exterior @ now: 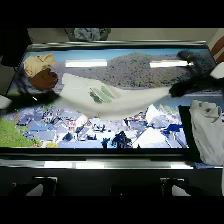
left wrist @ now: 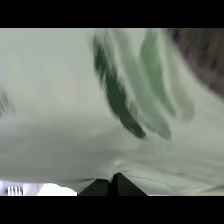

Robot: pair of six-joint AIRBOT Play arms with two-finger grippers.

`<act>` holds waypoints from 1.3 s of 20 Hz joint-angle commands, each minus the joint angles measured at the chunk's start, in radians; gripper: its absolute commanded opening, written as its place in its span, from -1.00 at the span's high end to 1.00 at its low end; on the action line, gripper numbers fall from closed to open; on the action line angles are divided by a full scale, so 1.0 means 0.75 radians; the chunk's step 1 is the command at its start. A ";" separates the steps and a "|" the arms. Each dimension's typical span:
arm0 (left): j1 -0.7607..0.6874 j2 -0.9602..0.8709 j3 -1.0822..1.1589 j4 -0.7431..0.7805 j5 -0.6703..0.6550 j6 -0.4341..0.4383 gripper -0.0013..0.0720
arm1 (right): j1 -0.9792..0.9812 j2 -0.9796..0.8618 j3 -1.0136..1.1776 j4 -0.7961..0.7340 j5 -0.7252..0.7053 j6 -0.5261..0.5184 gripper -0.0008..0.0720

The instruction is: Fold the shirts.

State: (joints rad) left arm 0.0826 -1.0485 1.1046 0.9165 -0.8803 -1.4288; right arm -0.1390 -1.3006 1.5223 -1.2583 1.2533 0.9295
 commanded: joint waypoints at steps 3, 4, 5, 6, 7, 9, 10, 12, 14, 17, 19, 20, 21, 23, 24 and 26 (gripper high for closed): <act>0.278 0.252 0.972 0.055 0.075 -0.084 0.90 | 0.000 0.558 0.327 -0.201 -0.520 -0.023 0.84; 0.310 0.261 1.118 0.055 0.043 -0.125 0.90 | 0.000 0.644 0.365 -0.214 -0.545 -0.022 0.84; 0.318 0.268 1.233 0.054 0.011 -0.150 0.90 | 0.000 0.729 0.380 -0.213 -0.549 -0.016 0.84; 0.317 0.278 1.322 0.046 -0.008 -0.170 0.90 | 0.000 0.797 0.380 -0.213 -0.531 0.001 0.84; 0.317 0.300 1.366 0.035 -0.006 -0.170 0.90 | 0.000 0.857 0.380 -0.219 -0.499 0.001 0.84; 0.317 0.350 1.371 0.036 0.013 -0.170 0.90 | 0.000 0.930 0.380 -0.264 -0.453 0.002 0.84; 0.317 0.365 1.371 0.036 0.006 -0.171 0.90 | 0.000 0.949 0.380 -0.286 -0.440 0.002 0.84; 0.317 0.372 1.367 0.036 -0.020 -0.170 0.90 | 0.000 0.956 0.380 -0.309 -0.413 0.002 0.84; 0.317 0.371 1.342 0.041 -0.071 -0.170 0.90 | 0.000 0.936 0.380 -0.317 -0.348 0.005 0.84; 0.318 0.360 1.226 0.110 -0.175 -0.170 0.90 | 0.000 0.855 0.380 -0.324 -0.228 0.018 0.84; 0.317 0.300 1.139 0.115 -0.250 -0.169 0.90 | 0.000 0.738 0.380 -0.325 -0.116 0.017 0.84; 0.317 0.245 1.104 0.114 -0.306 -0.167 0.90 | 0.000 0.657 0.380 -0.325 -0.045 0.016 0.84; 0.317 0.175 1.064 0.114 -0.368 -0.164 0.90 | 0.000 0.552 0.380 -0.323 0.039 0.016 0.84; 0.283 0.017 0.959 0.121 -0.462 -0.089 0.90 | 0.000 0.311 0.380 -0.300 0.199 0.016 0.84; 0.253 -0.065 0.888 0.125 -0.484 -0.067 0.90 | 0.001 0.171 0.376 -0.288 0.267 0.017 0.84; 0.184 -0.252 0.699 0.136 -0.451 -0.015 0.90 | 0.001 -0.105 0.344 -0.242 0.288 0.022 0.84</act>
State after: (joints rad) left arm 0.2680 -1.0817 1.7733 1.0039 -1.1847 -1.4990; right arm -0.1379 -1.1301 1.7966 -1.4685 1.3563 0.9424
